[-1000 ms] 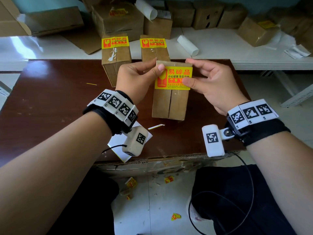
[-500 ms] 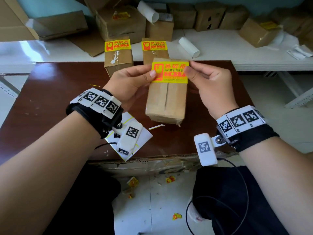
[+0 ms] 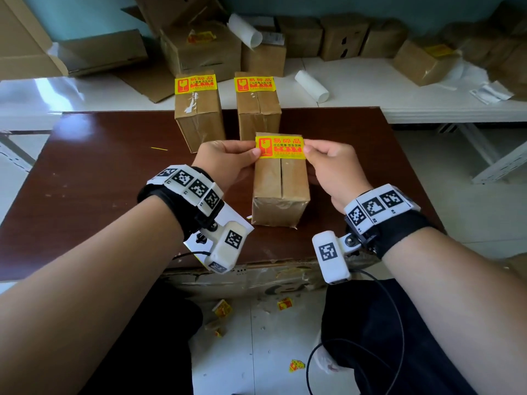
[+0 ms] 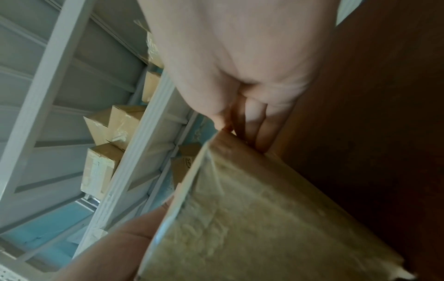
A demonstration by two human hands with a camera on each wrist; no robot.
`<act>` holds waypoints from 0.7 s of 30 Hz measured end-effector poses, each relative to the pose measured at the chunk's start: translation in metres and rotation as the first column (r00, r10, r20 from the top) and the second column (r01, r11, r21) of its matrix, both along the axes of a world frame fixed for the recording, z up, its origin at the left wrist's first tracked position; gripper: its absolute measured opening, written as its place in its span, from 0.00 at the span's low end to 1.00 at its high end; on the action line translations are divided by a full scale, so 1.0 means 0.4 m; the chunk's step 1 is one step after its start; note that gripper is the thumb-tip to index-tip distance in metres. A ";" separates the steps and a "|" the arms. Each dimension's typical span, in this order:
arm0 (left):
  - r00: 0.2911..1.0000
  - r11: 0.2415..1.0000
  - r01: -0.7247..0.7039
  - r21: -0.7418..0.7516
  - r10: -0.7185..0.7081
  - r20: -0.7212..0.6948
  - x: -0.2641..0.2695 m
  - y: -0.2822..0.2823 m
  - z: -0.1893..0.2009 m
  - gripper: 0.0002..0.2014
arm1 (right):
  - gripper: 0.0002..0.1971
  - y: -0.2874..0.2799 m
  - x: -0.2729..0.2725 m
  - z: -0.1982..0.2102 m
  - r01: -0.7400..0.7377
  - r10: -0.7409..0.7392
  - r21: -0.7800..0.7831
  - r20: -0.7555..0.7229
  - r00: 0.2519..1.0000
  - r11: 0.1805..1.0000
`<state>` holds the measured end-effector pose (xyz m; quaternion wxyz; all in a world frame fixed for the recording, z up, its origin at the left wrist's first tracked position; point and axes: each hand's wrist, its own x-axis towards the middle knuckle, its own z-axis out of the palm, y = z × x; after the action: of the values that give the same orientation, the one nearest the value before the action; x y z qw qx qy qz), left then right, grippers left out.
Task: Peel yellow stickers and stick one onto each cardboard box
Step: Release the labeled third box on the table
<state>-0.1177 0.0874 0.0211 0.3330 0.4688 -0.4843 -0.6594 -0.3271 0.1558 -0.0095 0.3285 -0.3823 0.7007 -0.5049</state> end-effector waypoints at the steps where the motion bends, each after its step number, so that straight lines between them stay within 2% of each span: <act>1: 1.000 1.000 -0.001 -0.006 0.002 0.017 0.003 0.001 0.006 0.12 | 0.16 0.002 0.002 0.007 -0.020 0.020 0.026 0.015 1.000 0.999; 4: 0.996 1.000 -0.025 -0.004 0.026 0.086 0.016 0.002 0.031 0.10 | 0.23 0.010 0.013 0.043 -0.063 0.055 0.076 0.104 0.993 0.995; 7: 0.991 0.994 -0.100 0.043 0.096 0.089 0.033 0.010 0.069 0.15 | 0.13 0.043 0.035 0.111 -0.016 0.008 0.047 0.182 0.983 0.999; 8: 0.990 0.990 -0.126 0.055 0.122 0.074 0.038 0.016 0.088 0.17 | 0.14 0.058 0.039 0.133 0.008 -0.015 0.034 0.196 0.980 0.999; 10: 0.983 0.980 -0.180 0.086 0.181 -0.003 0.056 0.028 0.122 0.16 | 0.29 0.094 0.045 0.174 0.055 -0.048 -0.021 0.242 0.969 0.998; 11: 0.978 0.975 -0.201 0.093 0.206 -0.042 0.067 0.035 0.132 0.16 | 0.33 0.114 0.049 0.191 0.082 -0.064 -0.054 0.274 0.960 0.995; 15: 0.953 0.957 -0.281 0.070 0.287 -0.100 0.123 0.073 0.140 0.12 | 0.28 0.184 0.054 0.231 0.162 -0.100 -0.143 0.366 0.925 0.976; 17: 0.952 0.957 -0.283 0.070 0.289 -0.105 0.145 0.088 0.130 0.09 | 0.31 0.205 0.054 0.223 0.177 -0.125 -0.115 0.362 0.924 0.977; 21: 0.973 0.969 -0.223 0.103 0.227 -0.029 0.140 0.100 0.114 0.15 | 0.43 0.205 0.067 0.189 0.138 -0.149 0.061 0.286 0.947 0.989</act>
<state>-0.0617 0.1274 0.0666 0.3918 0.5230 -0.3880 -0.6500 -0.3004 0.2377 0.0661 0.3973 -0.2457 0.6810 -0.5639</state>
